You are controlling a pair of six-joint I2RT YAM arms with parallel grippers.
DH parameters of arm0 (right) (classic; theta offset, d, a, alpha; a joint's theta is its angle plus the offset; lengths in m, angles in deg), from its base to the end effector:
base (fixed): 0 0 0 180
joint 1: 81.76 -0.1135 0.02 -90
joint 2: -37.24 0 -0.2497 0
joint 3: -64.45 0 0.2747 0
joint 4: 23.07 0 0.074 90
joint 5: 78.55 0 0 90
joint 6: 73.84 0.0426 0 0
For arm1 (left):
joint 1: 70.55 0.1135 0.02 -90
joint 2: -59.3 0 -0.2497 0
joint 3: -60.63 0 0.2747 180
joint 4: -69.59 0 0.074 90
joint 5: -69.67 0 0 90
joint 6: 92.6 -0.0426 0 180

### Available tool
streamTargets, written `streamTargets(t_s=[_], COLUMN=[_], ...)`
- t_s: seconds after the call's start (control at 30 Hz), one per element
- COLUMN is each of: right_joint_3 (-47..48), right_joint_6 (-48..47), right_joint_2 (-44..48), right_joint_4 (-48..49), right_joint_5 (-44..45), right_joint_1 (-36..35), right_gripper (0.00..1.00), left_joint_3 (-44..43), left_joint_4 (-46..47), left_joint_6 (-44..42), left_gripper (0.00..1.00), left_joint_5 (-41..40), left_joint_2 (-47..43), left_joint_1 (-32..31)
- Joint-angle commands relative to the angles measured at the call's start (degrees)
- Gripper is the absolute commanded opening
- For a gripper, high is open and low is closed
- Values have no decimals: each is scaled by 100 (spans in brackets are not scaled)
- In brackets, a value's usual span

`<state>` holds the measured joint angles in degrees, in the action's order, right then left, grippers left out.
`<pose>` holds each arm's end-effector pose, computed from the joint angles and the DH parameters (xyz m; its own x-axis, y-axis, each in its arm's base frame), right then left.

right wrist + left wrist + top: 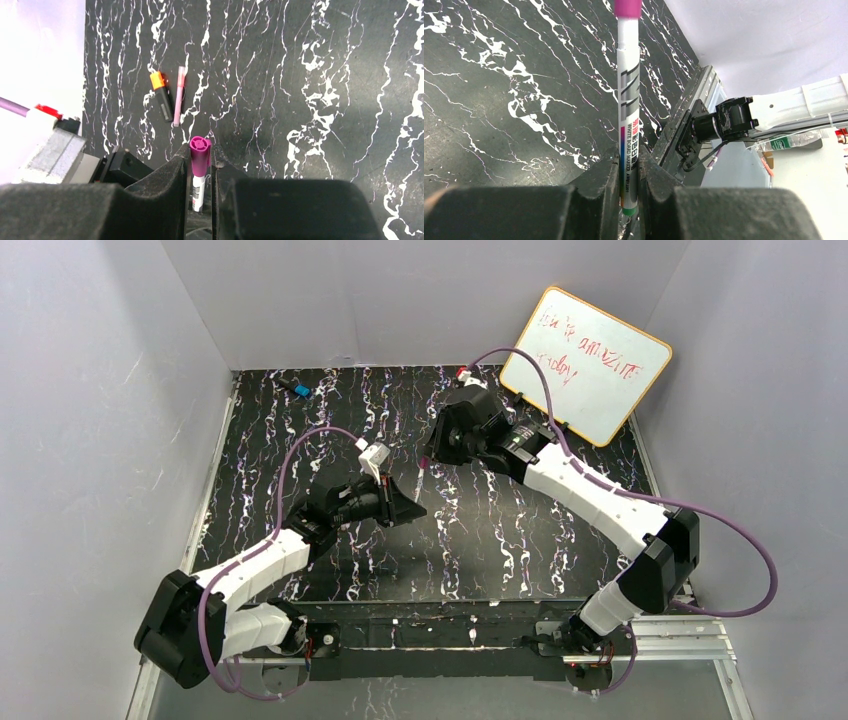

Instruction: Insert the pens into the pen caps

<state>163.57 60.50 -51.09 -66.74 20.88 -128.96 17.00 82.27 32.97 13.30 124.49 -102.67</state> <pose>0.2633 0.2741 0.3515 -0.7044 0.2541 -0.6628 -0.1930 0.8300 0.5233 0.2236 -0.1683 0.2223 -0.6334 -0.1742 -0.7539 0.6610 0.3847 -0.6443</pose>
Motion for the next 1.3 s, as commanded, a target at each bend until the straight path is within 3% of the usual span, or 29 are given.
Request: streamTargets(t_s=[0.0, 0.3, 0.37, 0.4, 0.5, 0.6, 0.67, 0.77, 0.83, 0.93, 1.03, 1.2, 1.27], right_joint_3=[286, 63, 12, 4, 16, 53, 63, -228, -866, -2185, -2908, -3286, -3352], right_joint_6=[-83, -115, -105, -125, -327, -482, -649, -943, -1086, -985, -449, 203, 524], right_joint_2=[-21, 95, 110, 119, 236, 410, 514, 884, 1370, 2048, 2003, 1498, 1330], right_joint_4=[-203, -675, -715, -699, -484, -218, 4, 628, 1572, 3605, 5003, 6611, 7167], right_joint_5=[-289, -421, -444, -464, -395, 146, 475, 673, 271, -1723, -3590, -5133, -5518], right_joint_1=[-242, -687, -767, -778, -774, -761, -712, -441, -42, 890, 1633, 1749, 1755], right_gripper=[8, 4, 8, 17, 58, 93, 99, 99, 99, 92, 84, 82, 77], left_joint_3=[-252, -584, -612, -602, -484, -254, -127, 21, 87, 137, 196, 201, 176], left_joint_4=[-123, -683, -688, -658, -506, -184, 14, 243, 401, 825, 1513, 1930, 1988], left_joint_6=[-241, -729, -776, -787, -812, -737, -682, -655, -632, -443, -43, 315, 380], left_gripper=[0, 0, 0, 0, 0, 0, 0, 0, 0, 0, 0, 0, 0], left_joint_5=[-121, -416, -442, -442, -402, -286, -200, -43, 280, 815, 1201, 1391, 1368], left_joint_2=[-118, -149, -115, -93, 8, 149, 204, 214, 218, 313, 420, 429, 440], left_joint_1=[-31, -31, -31, -31, -31, -31, -31, -31, -31, -31, -31, -27, -27])
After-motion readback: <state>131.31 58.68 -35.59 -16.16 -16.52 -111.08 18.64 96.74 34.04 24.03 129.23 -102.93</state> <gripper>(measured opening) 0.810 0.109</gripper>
